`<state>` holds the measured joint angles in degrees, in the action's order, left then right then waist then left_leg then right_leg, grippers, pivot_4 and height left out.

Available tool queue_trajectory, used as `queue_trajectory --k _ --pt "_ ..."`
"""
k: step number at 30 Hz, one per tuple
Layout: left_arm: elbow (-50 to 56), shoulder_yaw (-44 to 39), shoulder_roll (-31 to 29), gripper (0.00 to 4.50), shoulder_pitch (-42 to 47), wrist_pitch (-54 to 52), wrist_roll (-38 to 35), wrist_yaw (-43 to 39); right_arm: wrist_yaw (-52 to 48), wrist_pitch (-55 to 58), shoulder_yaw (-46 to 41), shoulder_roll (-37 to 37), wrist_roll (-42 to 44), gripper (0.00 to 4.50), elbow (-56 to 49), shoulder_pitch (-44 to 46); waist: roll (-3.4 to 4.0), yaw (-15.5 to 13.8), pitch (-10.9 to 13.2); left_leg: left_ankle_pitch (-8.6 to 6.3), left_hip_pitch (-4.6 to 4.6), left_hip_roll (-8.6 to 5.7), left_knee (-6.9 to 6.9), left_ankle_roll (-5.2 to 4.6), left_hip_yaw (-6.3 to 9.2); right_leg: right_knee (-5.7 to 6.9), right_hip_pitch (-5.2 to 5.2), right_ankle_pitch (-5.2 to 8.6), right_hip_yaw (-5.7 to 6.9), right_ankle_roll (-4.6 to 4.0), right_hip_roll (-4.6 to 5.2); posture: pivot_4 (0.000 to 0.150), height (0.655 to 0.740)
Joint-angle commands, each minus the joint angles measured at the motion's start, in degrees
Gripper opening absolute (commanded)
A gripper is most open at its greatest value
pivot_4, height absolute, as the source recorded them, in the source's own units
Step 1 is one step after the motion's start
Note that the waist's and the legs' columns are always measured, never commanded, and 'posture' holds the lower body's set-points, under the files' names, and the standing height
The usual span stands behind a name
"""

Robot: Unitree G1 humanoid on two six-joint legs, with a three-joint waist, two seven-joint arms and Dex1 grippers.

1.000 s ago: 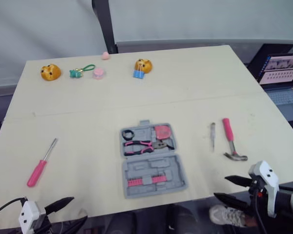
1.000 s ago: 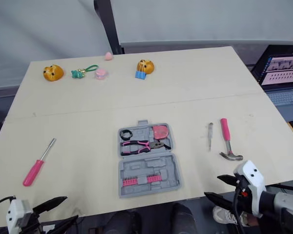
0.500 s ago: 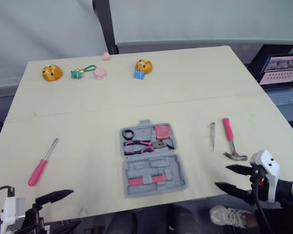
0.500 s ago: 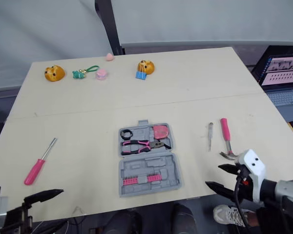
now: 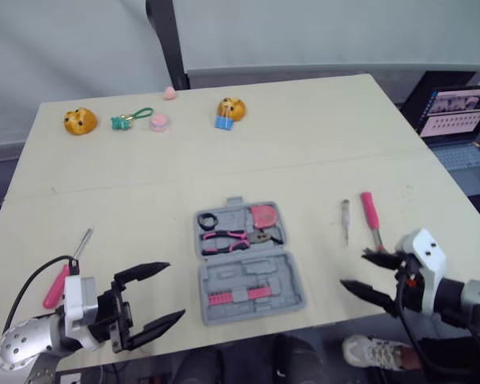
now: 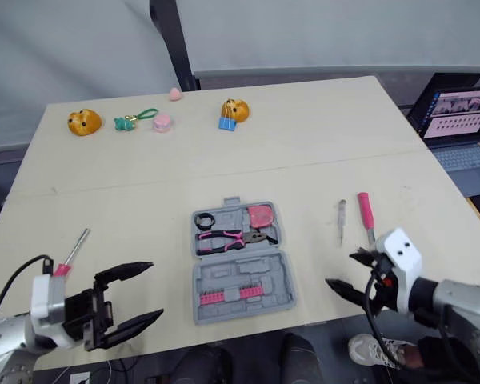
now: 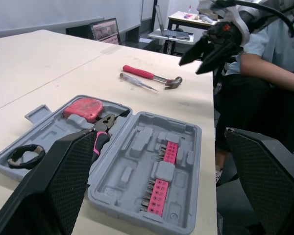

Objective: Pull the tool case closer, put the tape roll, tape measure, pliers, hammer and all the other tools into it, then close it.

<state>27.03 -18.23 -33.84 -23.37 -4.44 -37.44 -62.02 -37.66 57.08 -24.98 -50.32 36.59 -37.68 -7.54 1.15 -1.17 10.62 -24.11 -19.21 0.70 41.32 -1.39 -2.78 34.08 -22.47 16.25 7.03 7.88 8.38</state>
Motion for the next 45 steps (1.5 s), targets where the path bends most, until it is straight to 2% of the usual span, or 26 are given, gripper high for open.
queue_trajectory --k 1,4,8,16,31,45 --pt "1.8 0.5 -0.5 4.5 0.1 -0.8 -0.3 0.8 9.4 8.2 0.3 0.9 -1.8 4.49 0.4 5.4 0.0 0.0 0.0 0.01 0.0 0.01 0.0 0.01 0.0 0.0 -0.01 0.0 0.0 -0.01 0.0 0.15 0.7155" --pt "0.9 0.3 -1.0 4.5 0.3 -0.7 0.1 0.7 16.5 16.5 3.0 6.0 -2.0 4.49 2.0 13.9 -0.02 0.0 0.0 0.02 -0.02 0.04 -0.02 0.05 0.0 0.04 -0.08 0.03 0.0 -0.06 -0.03 0.15 0.7155" --pt "0.9 0.9 -1.2 4.5 1.1 -0.9 0.8 1.5 22.8 21.3 7.3 12.1 -5.5 4.49 7.6 22.0 0.02 0.2 0.0 0.03 -0.09 0.02 -0.04 0.06 -0.04 0.27 -0.17 0.03 -0.04 -0.07 -0.02 0.15 0.7155" --pt "2.7 1.3 -1.1 4.5 0.9 -1.0 2.1 3.9 30.9 19.4 9.3 20.9 -13.4 4.49 19.5 30.6 0.03 0.2 0.0 0.04 -0.21 -0.13 -0.05 0.05 -0.08 0.29 -0.26 0.03 0.0 -0.06 -0.06 0.15 0.7155" --pt "5.7 1.0 -1.4 4.5 -0.8 -1.6 3.0 7.3 31.4 7.6 14.5 26.4 -21.1 4.49 36.6 37.1 0.04 1.5 0.0 0.09 -0.18 -0.09 -0.07 0.15 -0.22 0.36 -0.34 0.03 -0.09 -0.06 -0.21 0.15 0.7155" --pt "5.2 -0.3 -1.8 4.5 -1.6 -1.0 3.2 7.1 31.2 3.4 15.7 28.4 -24.4 4.49 41.6 38.2 0.05 1.6 0.0 0.09 -0.18 -0.01 -0.08 0.16 -0.22 0.36 -0.34 0.04 -0.14 -0.06 -0.25 0.15 0.7155"
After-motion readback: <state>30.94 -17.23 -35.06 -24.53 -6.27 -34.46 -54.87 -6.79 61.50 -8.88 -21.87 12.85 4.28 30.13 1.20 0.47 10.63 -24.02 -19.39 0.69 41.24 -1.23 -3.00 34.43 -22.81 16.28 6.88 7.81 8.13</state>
